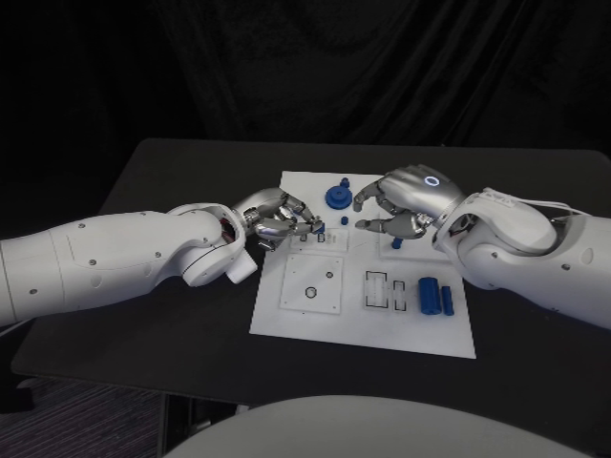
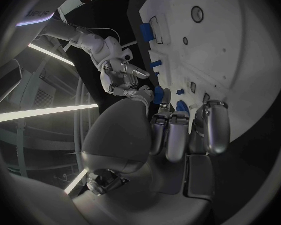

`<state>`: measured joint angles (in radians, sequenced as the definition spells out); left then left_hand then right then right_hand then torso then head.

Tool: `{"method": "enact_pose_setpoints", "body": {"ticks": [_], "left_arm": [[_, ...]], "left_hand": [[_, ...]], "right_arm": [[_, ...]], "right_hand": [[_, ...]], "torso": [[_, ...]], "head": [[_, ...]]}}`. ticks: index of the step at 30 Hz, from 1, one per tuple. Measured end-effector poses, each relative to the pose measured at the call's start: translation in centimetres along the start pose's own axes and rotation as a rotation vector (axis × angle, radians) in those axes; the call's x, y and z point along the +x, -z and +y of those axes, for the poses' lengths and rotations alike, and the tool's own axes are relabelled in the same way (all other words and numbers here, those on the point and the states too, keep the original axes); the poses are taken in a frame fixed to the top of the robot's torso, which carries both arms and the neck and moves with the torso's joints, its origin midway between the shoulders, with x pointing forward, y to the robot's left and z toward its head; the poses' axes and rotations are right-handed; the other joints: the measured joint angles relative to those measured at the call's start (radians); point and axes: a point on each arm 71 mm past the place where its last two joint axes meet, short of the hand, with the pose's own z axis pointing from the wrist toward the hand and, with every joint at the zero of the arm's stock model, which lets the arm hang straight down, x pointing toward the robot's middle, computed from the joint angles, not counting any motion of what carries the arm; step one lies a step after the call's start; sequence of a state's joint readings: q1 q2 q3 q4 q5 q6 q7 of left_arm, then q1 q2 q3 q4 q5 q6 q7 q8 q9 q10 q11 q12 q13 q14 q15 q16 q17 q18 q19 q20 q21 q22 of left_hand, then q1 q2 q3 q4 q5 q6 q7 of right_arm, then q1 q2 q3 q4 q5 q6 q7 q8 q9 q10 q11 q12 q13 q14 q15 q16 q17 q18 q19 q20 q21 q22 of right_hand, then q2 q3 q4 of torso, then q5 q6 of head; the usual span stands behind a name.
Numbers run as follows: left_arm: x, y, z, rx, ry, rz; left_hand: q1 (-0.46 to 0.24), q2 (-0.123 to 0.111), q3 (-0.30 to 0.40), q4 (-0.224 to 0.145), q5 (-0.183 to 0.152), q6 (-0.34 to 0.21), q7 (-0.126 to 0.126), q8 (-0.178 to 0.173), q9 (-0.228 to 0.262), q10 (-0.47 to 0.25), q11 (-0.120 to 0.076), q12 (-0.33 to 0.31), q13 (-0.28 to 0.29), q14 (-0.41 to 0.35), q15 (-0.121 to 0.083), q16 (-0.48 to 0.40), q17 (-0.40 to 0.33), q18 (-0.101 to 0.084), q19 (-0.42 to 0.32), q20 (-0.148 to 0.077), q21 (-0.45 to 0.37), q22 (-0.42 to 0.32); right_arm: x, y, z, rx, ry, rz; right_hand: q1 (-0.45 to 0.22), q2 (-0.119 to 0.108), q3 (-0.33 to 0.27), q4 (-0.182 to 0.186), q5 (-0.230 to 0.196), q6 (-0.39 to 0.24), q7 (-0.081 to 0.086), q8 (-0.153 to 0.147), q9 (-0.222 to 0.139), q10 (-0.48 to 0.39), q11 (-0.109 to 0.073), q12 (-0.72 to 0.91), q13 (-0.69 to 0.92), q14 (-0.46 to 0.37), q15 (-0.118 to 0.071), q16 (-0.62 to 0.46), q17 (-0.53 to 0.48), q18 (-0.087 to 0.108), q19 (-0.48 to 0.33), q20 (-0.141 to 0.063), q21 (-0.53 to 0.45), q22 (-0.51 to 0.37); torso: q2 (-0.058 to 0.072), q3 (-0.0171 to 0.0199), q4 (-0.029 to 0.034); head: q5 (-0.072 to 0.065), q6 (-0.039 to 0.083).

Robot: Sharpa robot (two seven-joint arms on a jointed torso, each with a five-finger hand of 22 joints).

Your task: Assemble the parts on the task board

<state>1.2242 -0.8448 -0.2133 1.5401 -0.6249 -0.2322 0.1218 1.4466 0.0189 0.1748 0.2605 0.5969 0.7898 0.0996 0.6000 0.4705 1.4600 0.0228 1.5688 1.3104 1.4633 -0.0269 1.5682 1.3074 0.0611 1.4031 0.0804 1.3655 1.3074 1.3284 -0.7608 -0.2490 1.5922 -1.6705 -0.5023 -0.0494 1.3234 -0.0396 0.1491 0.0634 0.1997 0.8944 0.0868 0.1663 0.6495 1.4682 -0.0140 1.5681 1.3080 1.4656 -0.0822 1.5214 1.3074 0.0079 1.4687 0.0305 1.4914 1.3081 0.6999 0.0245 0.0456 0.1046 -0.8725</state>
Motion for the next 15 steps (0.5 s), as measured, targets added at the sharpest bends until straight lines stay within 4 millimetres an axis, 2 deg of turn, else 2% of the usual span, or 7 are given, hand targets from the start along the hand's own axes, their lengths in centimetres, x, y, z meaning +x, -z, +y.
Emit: {"method": "enact_pose_setpoints", "body": {"ticks": [2,8,10,15], "left_arm": [[-0.1,0.2,0.1,-0.024,-0.021,-0.002],[-1.3,0.2,-0.8,-0.110,-0.115,0.004],[-1.7,0.0,-1.2,-0.145,-0.145,0.014],[-2.7,-0.4,-1.9,-0.248,-0.214,0.054]], "left_hand": [[0.000,0.000,0.000,0.000,0.000,0.000,0.000,0.000,0.000,0.000,0.000,0.000,0.000,0.000,0.000,0.000,0.000,0.000,0.000,0.000,0.000,0.000],[-0.003,-0.010,0.002,0.002,-0.001,0.000,0.000,0.000,0.000,0.003,-0.004,0.000,0.000,0.004,-0.004,0.000,0.000,0.000,0.005,-0.005,0.004,0.000],[-0.002,-0.011,0.007,0.007,-0.024,0.000,0.000,0.000,0.000,0.000,-0.007,0.000,0.000,0.004,-0.004,0.000,0.000,0.000,0.005,-0.005,0.004,0.000],[-0.005,-0.013,0.017,0.003,-0.049,0.000,0.000,0.004,0.000,0.003,-0.011,0.000,0.000,0.000,-0.007,0.000,0.000,0.000,0.009,-0.009,0.004,0.000]], "right_arm": [[-1.4,0.3,-0.5,0.010,0.015,-0.021],[-5.3,1.3,-1.5,0.037,0.054,-0.090],[-5.9,1.6,-1.6,0.043,0.057,-0.103],[-6.6,2.1,-2.0,0.064,0.064,-0.124]], "right_hand": [[0.003,-0.003,0.003,0.003,0.000,-0.009,0.002,-0.005,0.000,-0.002,0.002,0.000,0.000,0.001,0.007,0.000,0.000,0.000,-0.002,0.002,0.000,0.000],[0.004,-0.004,0.006,0.006,0.005,-0.011,0.000,-0.006,0.001,-0.004,0.003,0.000,0.000,0.001,0.007,0.000,0.000,0.000,-0.004,0.004,0.000,0.000],[0.005,-0.004,0.007,0.007,0.009,-0.011,0.000,-0.006,0.002,-0.003,0.003,0.000,0.000,0.001,0.007,0.000,0.000,0.000,-0.004,0.004,0.000,0.000],[0.010,0.002,0.007,0.007,0.009,-0.011,0.000,-0.006,0.004,-0.003,0.003,0.000,0.000,0.001,0.007,0.000,0.000,0.000,-0.004,0.004,0.000,0.000]], "torso": [[0.000,0.0002,0.0000],[0.000,0.0013,-0.0004],[0.000,0.0020,-0.0004],[-0.002,0.0053,-0.0022]], "head": [[0.000,0.000],[-0.001,0.000],[-0.005,0.000],[-0.007,0.000]]}}
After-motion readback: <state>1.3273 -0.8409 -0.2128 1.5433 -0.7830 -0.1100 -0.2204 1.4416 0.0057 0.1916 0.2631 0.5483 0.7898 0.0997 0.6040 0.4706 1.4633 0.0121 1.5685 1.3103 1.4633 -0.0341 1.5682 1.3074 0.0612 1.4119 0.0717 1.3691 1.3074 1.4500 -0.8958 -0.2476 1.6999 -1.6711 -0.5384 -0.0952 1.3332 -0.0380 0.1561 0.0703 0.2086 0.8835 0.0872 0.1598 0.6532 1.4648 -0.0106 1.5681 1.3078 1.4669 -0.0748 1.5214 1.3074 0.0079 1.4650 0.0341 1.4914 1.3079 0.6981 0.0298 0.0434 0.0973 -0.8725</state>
